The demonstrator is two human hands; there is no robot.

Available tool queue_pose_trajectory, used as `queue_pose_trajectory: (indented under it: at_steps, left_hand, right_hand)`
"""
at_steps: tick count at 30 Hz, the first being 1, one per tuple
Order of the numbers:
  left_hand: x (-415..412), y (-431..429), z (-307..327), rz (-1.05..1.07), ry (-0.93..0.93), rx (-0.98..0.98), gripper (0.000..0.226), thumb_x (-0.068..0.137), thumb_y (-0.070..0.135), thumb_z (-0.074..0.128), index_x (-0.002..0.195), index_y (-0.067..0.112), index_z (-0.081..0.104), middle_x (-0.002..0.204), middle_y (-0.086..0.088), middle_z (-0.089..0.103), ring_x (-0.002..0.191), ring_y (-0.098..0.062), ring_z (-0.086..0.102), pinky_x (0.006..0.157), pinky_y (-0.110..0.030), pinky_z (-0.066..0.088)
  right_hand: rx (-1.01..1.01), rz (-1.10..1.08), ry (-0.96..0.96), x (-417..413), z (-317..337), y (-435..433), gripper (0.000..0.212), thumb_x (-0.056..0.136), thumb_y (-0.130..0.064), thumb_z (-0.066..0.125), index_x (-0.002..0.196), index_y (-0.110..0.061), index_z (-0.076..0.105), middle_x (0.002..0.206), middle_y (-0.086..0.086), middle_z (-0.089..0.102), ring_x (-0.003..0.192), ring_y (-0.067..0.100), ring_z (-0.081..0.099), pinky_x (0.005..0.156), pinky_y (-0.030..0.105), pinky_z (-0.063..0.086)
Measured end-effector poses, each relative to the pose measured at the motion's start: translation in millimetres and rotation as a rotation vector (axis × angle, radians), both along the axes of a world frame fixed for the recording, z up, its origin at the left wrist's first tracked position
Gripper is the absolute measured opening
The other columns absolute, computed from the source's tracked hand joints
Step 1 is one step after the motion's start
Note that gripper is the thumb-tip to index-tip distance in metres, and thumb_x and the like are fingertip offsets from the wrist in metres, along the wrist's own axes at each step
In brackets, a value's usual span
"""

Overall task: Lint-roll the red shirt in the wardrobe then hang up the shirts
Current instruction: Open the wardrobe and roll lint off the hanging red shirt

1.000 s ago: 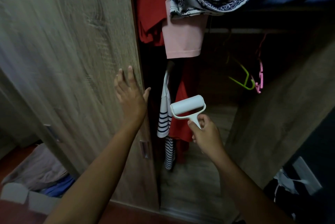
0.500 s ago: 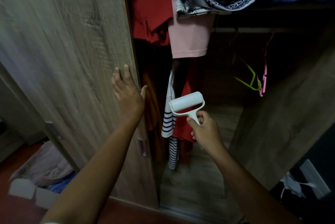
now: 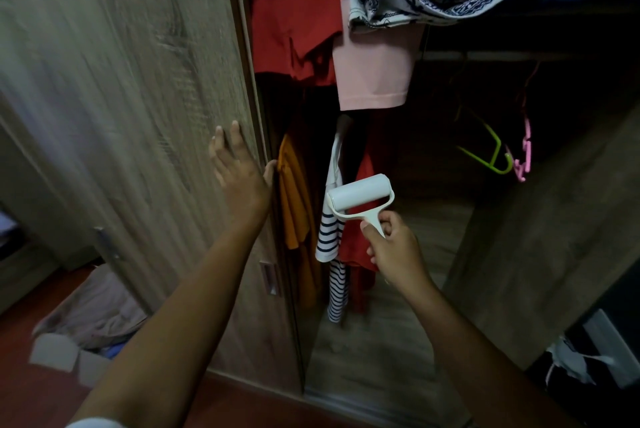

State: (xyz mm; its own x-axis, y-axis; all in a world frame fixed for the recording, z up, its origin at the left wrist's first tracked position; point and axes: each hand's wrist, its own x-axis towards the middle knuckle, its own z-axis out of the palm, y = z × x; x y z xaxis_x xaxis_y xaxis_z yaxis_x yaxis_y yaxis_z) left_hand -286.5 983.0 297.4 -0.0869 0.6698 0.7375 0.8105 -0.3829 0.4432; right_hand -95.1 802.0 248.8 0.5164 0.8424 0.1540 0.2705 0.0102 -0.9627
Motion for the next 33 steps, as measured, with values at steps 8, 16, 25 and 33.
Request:
queue_pose_trajectory:
  at_steps: [8, 16, 25, 33]
  left_hand:
    - [-4.6, -10.7, 12.6, -0.029, -0.046, -0.006, 0.091, 0.082, 0.033, 0.078, 0.153, 0.016, 0.024, 0.154, -0.018, 0.028, 0.143, -0.033, 0.032, 0.111, -0.050, 0.042]
    - [56.5, -72.3, 9.2, -0.343, -0.087, 0.137, 0.028, 0.089, 0.026, 0.068, 0.110, 0.009, 0.060, 0.115, -0.013, 0.053, 0.105, -0.025, 0.055, 0.085, -0.040, 0.051]
    - [133.0, -52.6, -19.4, -0.469, 0.020, -0.342, 0.080, 0.080, 0.070, 0.064, 0.134, 0.012, 0.054, 0.127, -0.010, 0.060, 0.118, -0.026, 0.056, 0.093, -0.044, 0.052]
    - [147.8, -29.2, -21.0, -0.354, -0.015, -0.389, 0.022, 0.093, 0.030, 0.066, 0.095, 0.009, 0.070, 0.077, -0.007, 0.069, 0.072, -0.027, 0.065, 0.067, -0.038, 0.052]
  right_hand:
    - [0.057, -0.035, 0.032, 5.3, 8.0, -9.4, 0.019, 0.098, -0.032, 0.060, 0.113, -0.020, 0.057, 0.089, 0.003, 0.066, 0.067, 0.011, 0.062, 0.049, 0.013, 0.044]
    - [0.112, -0.064, 0.023, 25.4, 12.6, -16.9, 0.019, 0.101, -0.036, 0.055, 0.107, -0.019, 0.060, 0.084, 0.001, 0.063, 0.066, 0.012, 0.059, 0.050, 0.010, 0.044]
    - [0.075, -0.088, -0.037, 83.1, 5.9, -0.5, 0.021, 0.103, -0.043, 0.045, 0.091, -0.032, 0.058, 0.072, 0.002, 0.060, 0.050, 0.010, 0.055, 0.046, 0.013, 0.041]
    - [0.077, 0.079, 0.005, 120.3, 5.7, 63.0, 0.025, 0.104, -0.045, 0.043, 0.103, -0.026, 0.060, 0.069, 0.005, 0.055, 0.052, 0.012, 0.053, 0.045, 0.017, 0.042]
